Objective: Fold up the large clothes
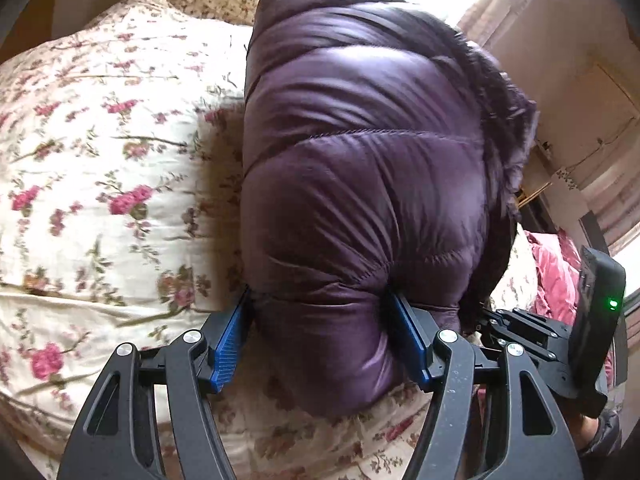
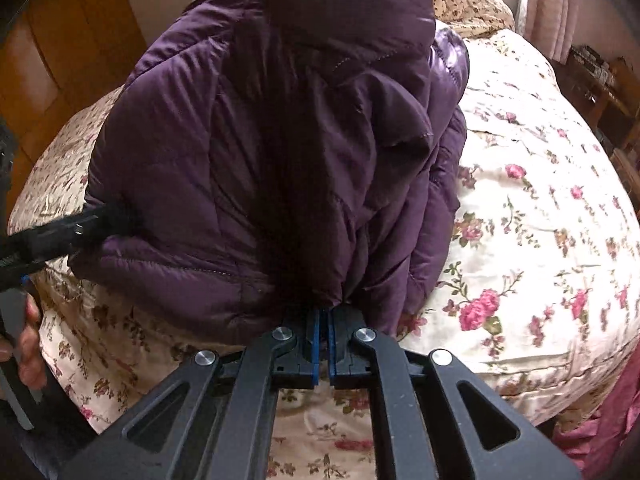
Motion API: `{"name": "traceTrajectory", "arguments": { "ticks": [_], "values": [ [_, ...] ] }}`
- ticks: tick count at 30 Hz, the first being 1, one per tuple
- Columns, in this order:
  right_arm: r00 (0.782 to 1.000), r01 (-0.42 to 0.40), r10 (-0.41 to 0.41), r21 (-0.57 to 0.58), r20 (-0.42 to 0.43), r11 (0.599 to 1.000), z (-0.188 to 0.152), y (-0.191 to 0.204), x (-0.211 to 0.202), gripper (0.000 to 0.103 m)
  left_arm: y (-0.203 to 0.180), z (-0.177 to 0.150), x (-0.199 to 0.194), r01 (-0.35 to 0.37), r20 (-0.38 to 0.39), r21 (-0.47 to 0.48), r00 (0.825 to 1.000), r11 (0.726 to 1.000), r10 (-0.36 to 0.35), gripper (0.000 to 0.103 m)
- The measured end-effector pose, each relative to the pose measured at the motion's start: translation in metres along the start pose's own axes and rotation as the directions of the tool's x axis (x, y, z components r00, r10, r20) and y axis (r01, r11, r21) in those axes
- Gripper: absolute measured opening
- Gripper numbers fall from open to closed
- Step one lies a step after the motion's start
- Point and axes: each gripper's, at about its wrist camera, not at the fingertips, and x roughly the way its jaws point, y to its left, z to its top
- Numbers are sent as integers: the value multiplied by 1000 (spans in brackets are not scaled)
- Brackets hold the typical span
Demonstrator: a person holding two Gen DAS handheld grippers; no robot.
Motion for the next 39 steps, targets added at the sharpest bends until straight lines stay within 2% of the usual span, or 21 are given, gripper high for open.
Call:
{"name": "traceTrajectory", "arguments": {
  "ticks": [6, 10, 12, 14, 25, 33, 39],
  "values": [
    [1000, 0, 0, -1, -2, 1000, 5, -7, -7, 2, -2, 3, 7, -30, 10, 24, 1000, 999, 30, 66],
    [1000, 11, -10, -15, 25, 1000, 7, -1, -28, 8, 2, 4, -2, -34, 22, 23, 999, 999, 33, 66],
    [999, 12, -12, -14, 42, 1000, 5, 1, -37, 16, 2, 5, -7, -33, 29, 17, 999, 999, 33, 66],
    [998, 18, -16, -19, 68, 1000, 3, 5, -51, 38, 2, 5, -13, -36, 38, 17, 999, 999, 36, 66],
    [981, 49, -38, -52, 191, 997, 24, 25, -107, 39, 5, 16, -55, -60, 144, 17, 988, 998, 57, 66],
    [970, 65, -42, -90, 238, 994, 58, 47, -102, 39, 11, 34, -56, -61, 169, 3, 984, 998, 59, 66],
    [967, 97, -73, -91, 242, 991, 79, 44, -86, 38, 9, 46, -50, -63, 161, 13, 985, 998, 60, 66]
  ]
}}
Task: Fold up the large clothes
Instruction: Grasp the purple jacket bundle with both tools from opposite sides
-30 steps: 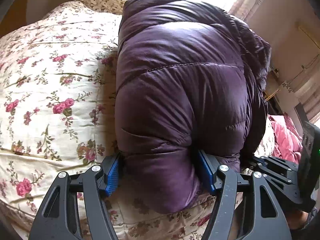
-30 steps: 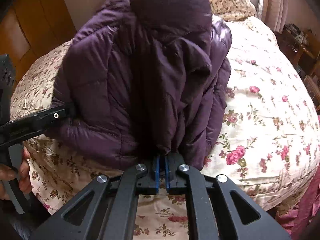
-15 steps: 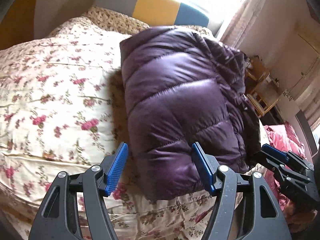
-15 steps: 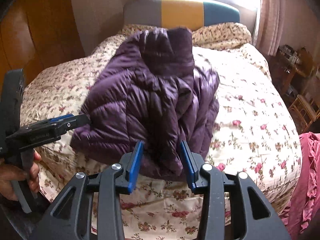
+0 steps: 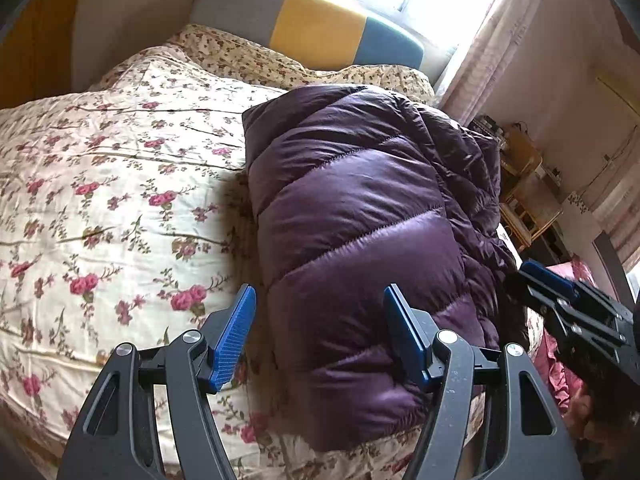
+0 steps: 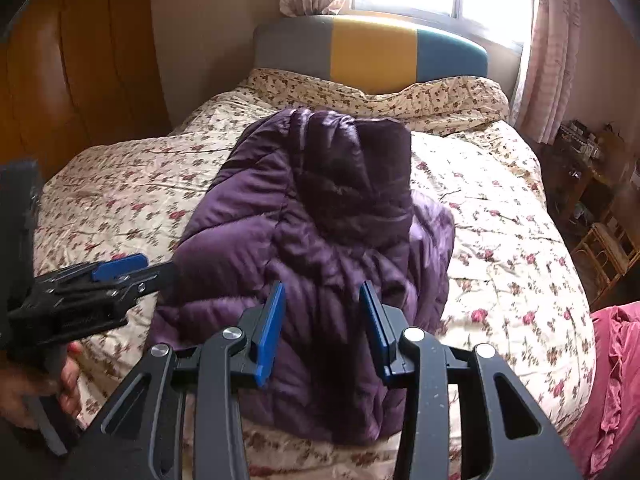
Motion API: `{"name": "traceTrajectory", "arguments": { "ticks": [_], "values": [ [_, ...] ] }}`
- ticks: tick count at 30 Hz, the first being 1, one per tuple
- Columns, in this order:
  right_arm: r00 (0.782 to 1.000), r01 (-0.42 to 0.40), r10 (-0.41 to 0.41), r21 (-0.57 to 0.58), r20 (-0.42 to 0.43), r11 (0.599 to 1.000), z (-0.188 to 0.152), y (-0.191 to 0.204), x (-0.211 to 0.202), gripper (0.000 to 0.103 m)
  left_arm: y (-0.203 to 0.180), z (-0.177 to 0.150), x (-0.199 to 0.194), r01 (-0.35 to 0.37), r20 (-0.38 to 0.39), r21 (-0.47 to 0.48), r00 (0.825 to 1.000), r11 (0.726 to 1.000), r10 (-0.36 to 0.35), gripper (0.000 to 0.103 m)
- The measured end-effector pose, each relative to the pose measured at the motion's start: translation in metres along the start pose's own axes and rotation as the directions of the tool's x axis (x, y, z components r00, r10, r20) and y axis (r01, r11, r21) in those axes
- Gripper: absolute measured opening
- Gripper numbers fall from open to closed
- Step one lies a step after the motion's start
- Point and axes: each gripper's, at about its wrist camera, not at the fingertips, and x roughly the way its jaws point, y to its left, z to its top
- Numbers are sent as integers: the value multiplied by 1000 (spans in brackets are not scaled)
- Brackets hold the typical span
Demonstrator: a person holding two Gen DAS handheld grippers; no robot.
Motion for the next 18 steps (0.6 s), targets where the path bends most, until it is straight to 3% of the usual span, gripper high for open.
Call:
{"name": "traceTrajectory", "arguments": {
  "ticks": [7, 16, 18],
  "values": [
    [995, 57, -59, -34, -75, 998, 11, -11, 33, 37, -10, 12, 15, 13, -21, 45, 1000, 999, -12, 66],
    [977, 86, -84, 4, -198, 996, -14, -38, 77, 40, -24, 21, 39, 39, -62, 99, 998, 994, -33, 66],
    [973, 102, -95, 24, -209, 995, -21, -46, 81, 46, -27, 22, 46, 41, -71, 110, 997, 993, -33, 66]
  ]
}}
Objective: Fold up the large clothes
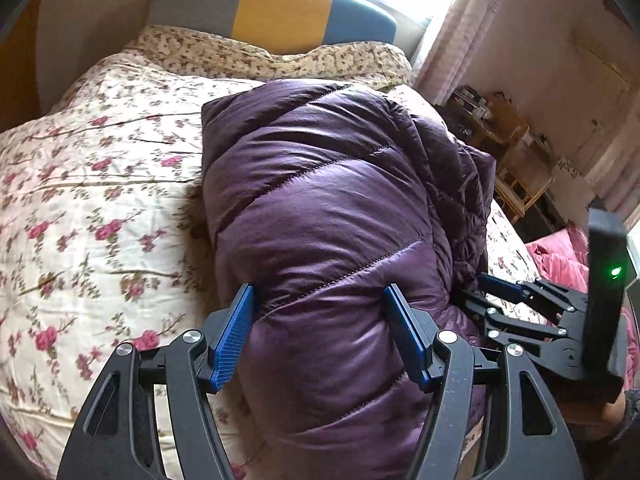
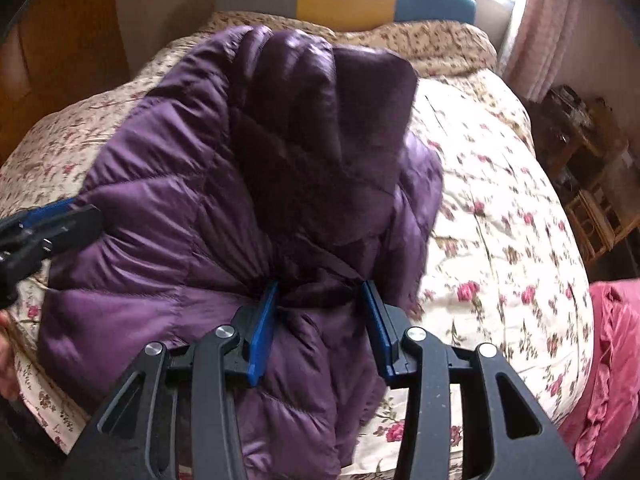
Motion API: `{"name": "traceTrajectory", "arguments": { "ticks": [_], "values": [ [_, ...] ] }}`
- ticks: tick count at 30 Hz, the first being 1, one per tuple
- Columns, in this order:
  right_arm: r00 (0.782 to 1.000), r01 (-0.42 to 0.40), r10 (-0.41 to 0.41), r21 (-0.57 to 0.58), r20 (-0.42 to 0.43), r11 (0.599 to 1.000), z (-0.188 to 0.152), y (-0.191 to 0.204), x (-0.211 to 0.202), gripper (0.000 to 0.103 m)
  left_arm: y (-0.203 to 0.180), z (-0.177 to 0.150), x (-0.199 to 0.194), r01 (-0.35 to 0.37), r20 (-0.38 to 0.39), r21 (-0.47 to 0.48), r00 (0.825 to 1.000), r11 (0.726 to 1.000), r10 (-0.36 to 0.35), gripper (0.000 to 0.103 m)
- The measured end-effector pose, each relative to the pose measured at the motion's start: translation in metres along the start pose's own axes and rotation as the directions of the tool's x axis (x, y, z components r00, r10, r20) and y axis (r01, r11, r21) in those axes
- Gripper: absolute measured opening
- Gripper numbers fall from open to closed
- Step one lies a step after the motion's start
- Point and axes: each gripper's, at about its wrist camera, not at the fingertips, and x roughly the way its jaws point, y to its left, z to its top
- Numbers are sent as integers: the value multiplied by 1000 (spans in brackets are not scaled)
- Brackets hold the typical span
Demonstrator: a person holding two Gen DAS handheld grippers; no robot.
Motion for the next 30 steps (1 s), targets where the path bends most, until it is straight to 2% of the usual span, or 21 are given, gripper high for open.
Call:
{"name": "traceTrajectory", "arguments": {
  "ticks": [2, 18, 21, 26, 30],
  "values": [
    [999, -36, 36, 55, -7, 998, -7, -12, 7, 47, -2, 0, 5, 3, -7, 4, 1000, 1000, -3, 66],
    [996, -87, 85, 97, 24, 992, -20, -15, 26, 49, 2, -9, 22, -14, -16, 36, 1000, 999, 14, 71],
    [995, -96, 94, 97, 27, 991, -19, -17, 27, 49, 7, -11, 14, 5, 7, 21, 1000, 1000, -5, 71],
    [993, -115, 113, 102, 31, 988, -21, -19, 27, 50, 26, -17, 3, 41, 19, -49, 999, 998, -41, 83],
    [991, -134, 131, 112, 37, 985, -21, -25, 28, 51, 36, -18, -1, 75, 18, -76, 997, 994, -74, 83]
  ]
}}
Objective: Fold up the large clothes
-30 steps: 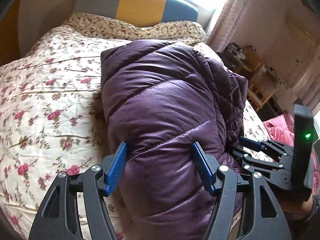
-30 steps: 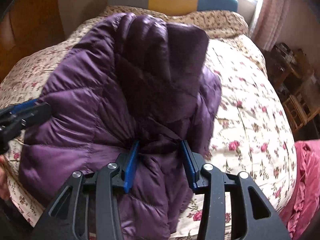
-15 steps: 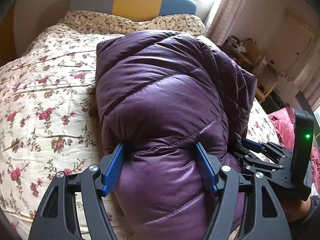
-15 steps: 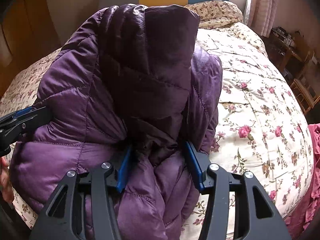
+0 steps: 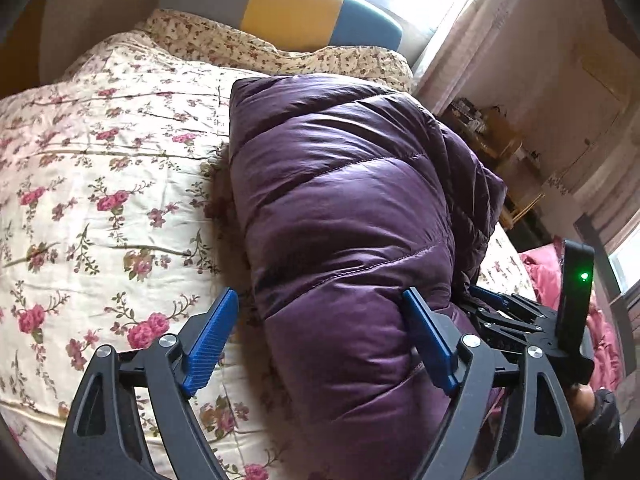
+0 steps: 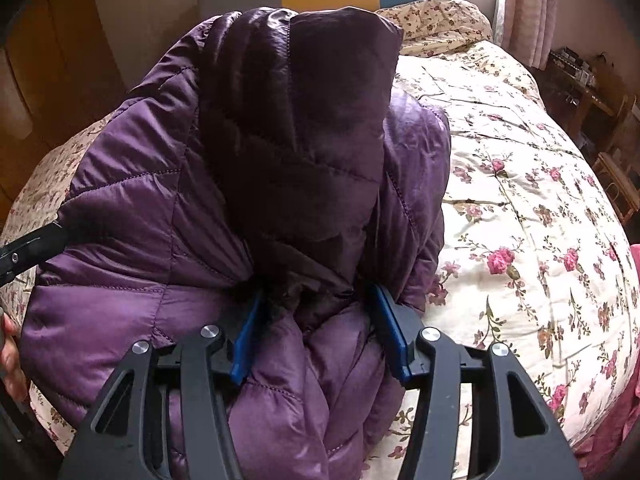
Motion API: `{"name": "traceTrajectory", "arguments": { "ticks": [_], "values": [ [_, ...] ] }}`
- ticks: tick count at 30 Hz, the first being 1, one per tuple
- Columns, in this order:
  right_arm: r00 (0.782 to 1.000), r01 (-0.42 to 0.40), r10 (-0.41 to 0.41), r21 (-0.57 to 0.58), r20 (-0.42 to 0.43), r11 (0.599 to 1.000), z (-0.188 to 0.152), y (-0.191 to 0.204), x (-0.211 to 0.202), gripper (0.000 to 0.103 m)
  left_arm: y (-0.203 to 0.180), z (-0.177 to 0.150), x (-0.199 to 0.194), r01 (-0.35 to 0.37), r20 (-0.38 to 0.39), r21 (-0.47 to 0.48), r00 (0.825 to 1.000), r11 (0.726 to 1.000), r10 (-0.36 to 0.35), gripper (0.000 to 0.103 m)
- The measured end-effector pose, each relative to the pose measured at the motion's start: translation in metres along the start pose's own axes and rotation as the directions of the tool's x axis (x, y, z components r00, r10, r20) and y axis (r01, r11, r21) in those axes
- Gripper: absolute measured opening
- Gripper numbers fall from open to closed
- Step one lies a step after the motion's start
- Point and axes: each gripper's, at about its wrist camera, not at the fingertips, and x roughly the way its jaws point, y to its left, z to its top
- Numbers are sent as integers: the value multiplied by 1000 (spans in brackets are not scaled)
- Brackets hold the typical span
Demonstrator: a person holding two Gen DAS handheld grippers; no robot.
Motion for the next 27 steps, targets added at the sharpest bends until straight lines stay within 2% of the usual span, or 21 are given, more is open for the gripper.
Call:
{"name": "traceTrajectory", "arguments": {
  "ticks": [3, 6, 8, 11, 15, 17, 20, 24, 27],
  "values": [
    [1000, -16, 16, 7, 2, 1000, 1, -8, 2, 53, 8, 2, 7, 31, -33, -35, 999, 999, -32, 91],
    [999, -36, 36, 17, 1, 999, 2, -13, 4, 53, 21, 6, 22, 113, -81, -108, 989, 988, -122, 92],
    [999, -48, 48, 19, 1, 999, 3, -17, 5, 53, 25, 7, 36, 176, -112, -148, 975, 973, -193, 93],
    [998, -55, 55, 10, 6, 998, 3, -20, 4, 51, 22, 8, 50, 231, -132, -167, 958, 959, -254, 92],
    [996, -91, 91, 20, 14, 996, 3, -23, 4, 41, 13, 9, 50, 263, -118, -126, 953, 956, -278, 83],
    [993, -113, 112, 33, 18, 993, 3, -23, 4, 33, 13, 9, 46, 281, -110, -119, 949, 952, -294, 75],
    [990, -139, 138, 40, 26, 989, 5, -19, 1, 23, 12, 10, 38, 302, -100, -98, 945, 948, -311, 69],
    [984, -175, 173, 35, 39, 984, 10, -8, -3, 20, 11, 12, 25, 326, -78, -87, 940, 942, -332, 67],
    [976, -213, 213, 1, 49, 977, 17, 12, -5, 18, 20, 14, 9, 324, -48, -82, 943, 942, -329, 67]
  ]
}}
